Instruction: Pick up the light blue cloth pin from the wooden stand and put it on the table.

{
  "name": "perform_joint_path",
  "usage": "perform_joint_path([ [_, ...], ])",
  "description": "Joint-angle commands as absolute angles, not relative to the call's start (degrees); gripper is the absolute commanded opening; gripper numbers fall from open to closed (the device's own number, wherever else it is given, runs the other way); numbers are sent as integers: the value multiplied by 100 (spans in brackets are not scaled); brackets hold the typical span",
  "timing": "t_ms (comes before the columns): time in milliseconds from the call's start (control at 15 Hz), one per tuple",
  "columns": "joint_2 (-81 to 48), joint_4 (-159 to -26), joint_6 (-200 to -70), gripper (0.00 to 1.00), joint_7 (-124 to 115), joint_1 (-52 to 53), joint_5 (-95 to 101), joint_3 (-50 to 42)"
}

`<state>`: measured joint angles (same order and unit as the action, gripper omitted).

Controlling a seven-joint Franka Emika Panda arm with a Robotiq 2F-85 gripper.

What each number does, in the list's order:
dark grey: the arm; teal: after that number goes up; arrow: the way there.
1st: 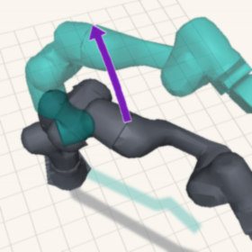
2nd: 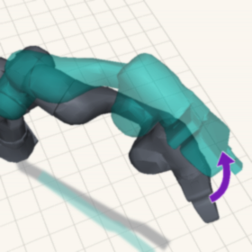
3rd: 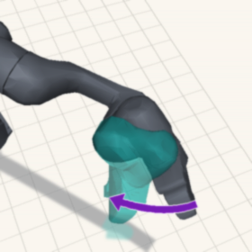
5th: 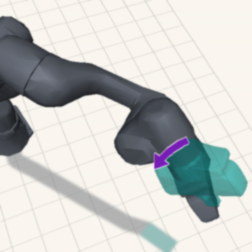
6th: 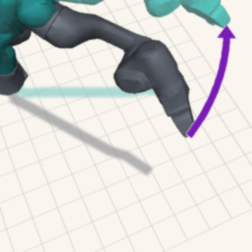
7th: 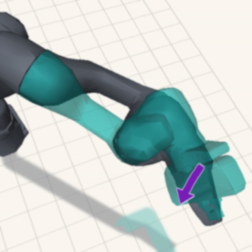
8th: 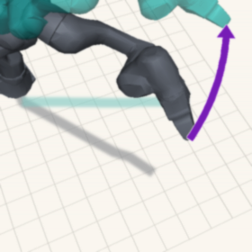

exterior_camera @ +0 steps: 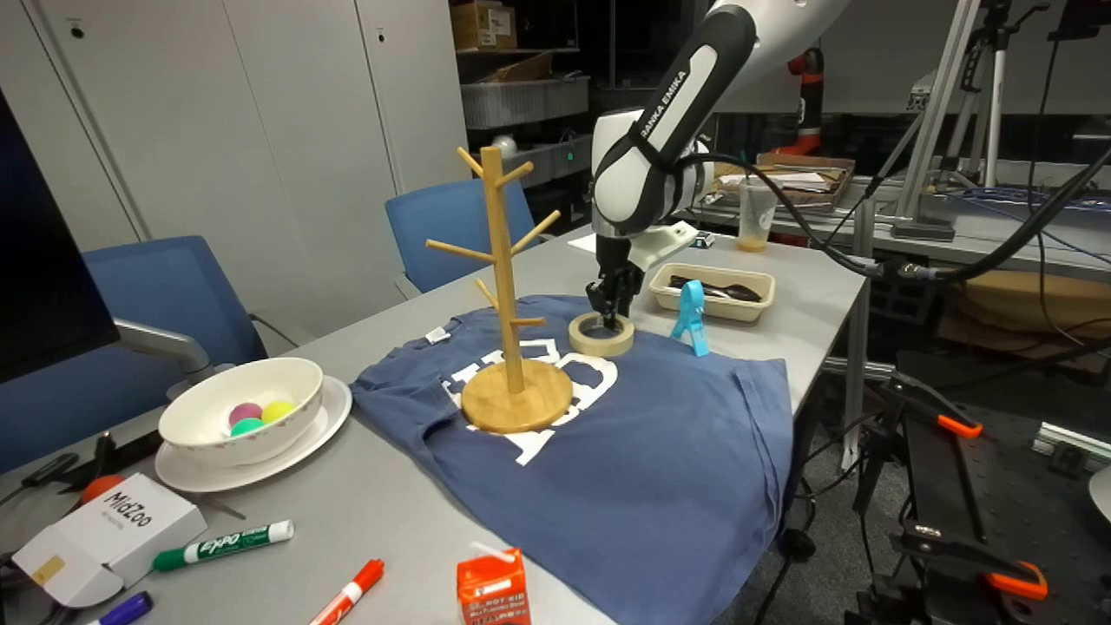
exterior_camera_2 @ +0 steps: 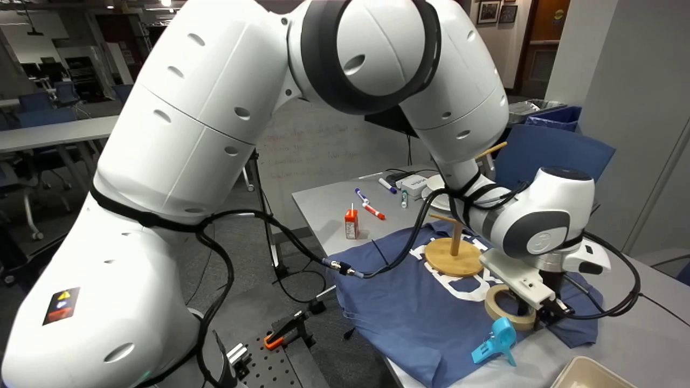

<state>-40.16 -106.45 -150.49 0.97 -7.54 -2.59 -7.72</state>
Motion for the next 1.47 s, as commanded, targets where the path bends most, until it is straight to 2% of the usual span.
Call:
perform_joint_path([
  [0,-4096,-10460,-14929,10,112,-854,-209,-689],
  [67,-4062,-10493,-14915,1,58,-813,-179,-735],
  [200,-3963,-10611,-14930,6,-1,-751,-123,-804],
  [733,-3293,-11202,-15258,6,-620,-227,709,-1531],
  [1400,-1656,-12306,-15578,6,-1494,220,2001,-2100],
])
